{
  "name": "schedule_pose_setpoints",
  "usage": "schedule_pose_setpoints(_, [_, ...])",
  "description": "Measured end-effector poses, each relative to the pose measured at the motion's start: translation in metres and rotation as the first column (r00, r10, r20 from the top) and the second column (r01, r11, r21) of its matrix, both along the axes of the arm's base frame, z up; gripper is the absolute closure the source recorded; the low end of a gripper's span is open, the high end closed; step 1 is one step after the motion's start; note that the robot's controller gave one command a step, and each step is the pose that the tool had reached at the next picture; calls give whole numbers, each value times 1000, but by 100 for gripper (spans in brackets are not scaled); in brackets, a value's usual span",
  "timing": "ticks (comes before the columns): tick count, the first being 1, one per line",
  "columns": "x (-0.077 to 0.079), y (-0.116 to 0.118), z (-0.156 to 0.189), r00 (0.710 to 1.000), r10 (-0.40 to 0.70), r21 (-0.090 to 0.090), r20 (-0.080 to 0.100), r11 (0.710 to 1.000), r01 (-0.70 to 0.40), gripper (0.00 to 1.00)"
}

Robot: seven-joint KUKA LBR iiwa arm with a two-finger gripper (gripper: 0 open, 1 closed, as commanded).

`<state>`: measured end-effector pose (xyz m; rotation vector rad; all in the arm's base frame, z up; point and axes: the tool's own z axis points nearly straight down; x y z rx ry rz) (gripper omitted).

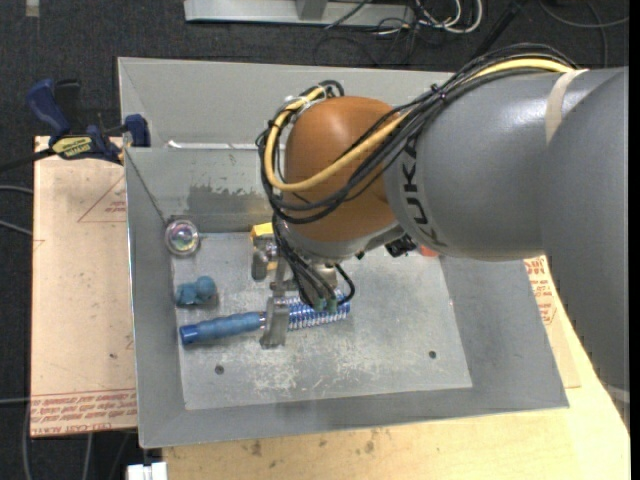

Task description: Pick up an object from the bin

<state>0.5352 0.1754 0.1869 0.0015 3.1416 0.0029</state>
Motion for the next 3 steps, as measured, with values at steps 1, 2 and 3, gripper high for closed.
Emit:
schedule_pose_setpoints(1, [17,20,-122,1000,19,-1,-5,1000,-19,0])
schedule_pose_setpoints(2, [19,20,-117,1000,17,1,0,1000,-17,100])
schedule_pose_setpoints(3, [20,42,20,999,38,3,9,999,-38,100])
